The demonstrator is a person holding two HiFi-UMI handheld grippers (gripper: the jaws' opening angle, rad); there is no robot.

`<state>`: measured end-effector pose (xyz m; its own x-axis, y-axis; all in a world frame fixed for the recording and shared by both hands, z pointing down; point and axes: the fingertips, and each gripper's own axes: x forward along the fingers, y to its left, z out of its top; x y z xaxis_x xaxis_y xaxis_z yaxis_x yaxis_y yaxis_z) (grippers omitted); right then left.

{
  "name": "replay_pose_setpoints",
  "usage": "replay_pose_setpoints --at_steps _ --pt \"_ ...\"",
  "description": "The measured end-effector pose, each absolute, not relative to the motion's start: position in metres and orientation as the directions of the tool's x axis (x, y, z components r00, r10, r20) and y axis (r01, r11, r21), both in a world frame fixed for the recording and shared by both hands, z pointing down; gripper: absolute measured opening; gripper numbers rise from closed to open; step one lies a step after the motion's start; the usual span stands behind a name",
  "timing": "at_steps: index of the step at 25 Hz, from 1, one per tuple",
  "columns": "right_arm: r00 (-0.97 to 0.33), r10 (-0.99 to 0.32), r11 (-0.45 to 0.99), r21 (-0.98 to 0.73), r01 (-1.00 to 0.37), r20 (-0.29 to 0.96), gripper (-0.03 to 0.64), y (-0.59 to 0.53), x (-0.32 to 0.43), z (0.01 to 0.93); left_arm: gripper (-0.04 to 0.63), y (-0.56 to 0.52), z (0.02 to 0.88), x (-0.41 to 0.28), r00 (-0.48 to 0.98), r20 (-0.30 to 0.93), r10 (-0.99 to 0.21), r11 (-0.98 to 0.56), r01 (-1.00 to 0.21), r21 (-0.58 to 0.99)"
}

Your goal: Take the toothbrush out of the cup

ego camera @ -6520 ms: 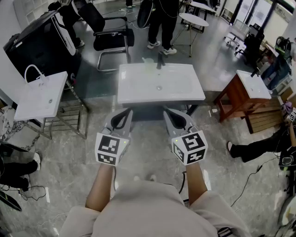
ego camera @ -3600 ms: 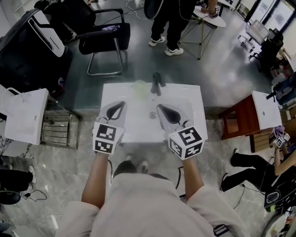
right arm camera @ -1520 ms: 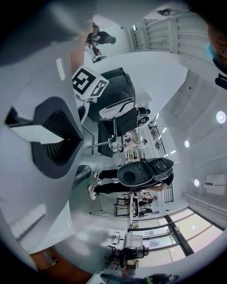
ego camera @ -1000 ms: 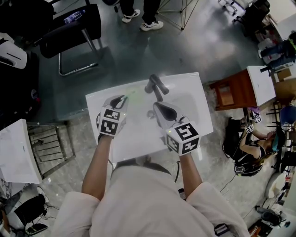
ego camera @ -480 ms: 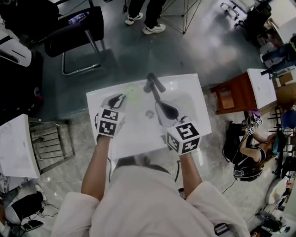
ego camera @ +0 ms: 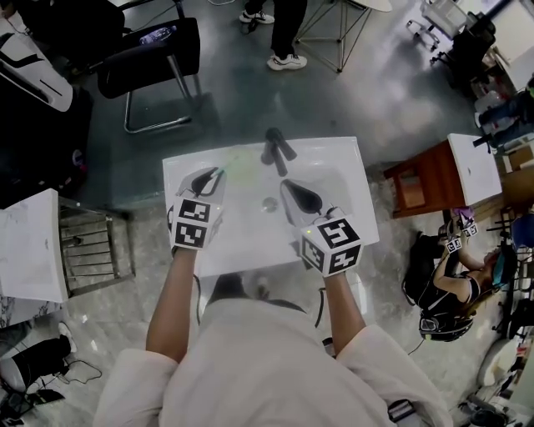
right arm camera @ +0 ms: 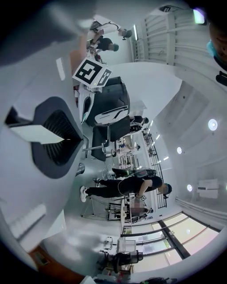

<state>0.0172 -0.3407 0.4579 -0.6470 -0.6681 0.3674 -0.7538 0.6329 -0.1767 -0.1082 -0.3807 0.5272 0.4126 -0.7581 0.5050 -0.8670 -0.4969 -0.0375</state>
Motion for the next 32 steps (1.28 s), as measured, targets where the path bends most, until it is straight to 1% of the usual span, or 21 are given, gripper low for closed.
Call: replay_pose_setpoints --at_steps 7,11,17,27,32 --pt "-0.684 -0.648 0.672 -0.172 -0.72 0.334 0.006 -0.312 0.02 0.438 0.051 -0.349 0.496 -0.109 0.385 0.456 -0.802 -0.467 -0.881 -0.077" --pt "-0.682 -0.657 0.674 -0.155 -0.723 0.321 0.006 -0.295 0.028 0.431 0.051 -0.325 0.481 -0.105 0.373 0.426 -0.824 -0.45 -0.888 -0.095" --pt "-0.714 -0.637 0.715 -0.123 -0.688 0.291 0.006 -0.265 0.032 0.416 0.051 -0.286 0.459 -0.094 0.367 0.377 -0.851 -0.433 -0.895 -0.108" --pt "-0.731 -0.634 0.742 -0.069 -0.667 0.253 0.006 -0.216 0.035 0.387 0.051 -0.224 0.414 -0.084 0.353 0.286 -0.891 -0.402 -0.905 -0.138" --pt "-0.739 -0.637 0.744 -0.075 -0.664 0.219 0.006 -0.197 0.038 0.37 0.051 -0.198 0.395 -0.08 0.354 0.253 -0.9 -0.398 -0.906 -0.148"
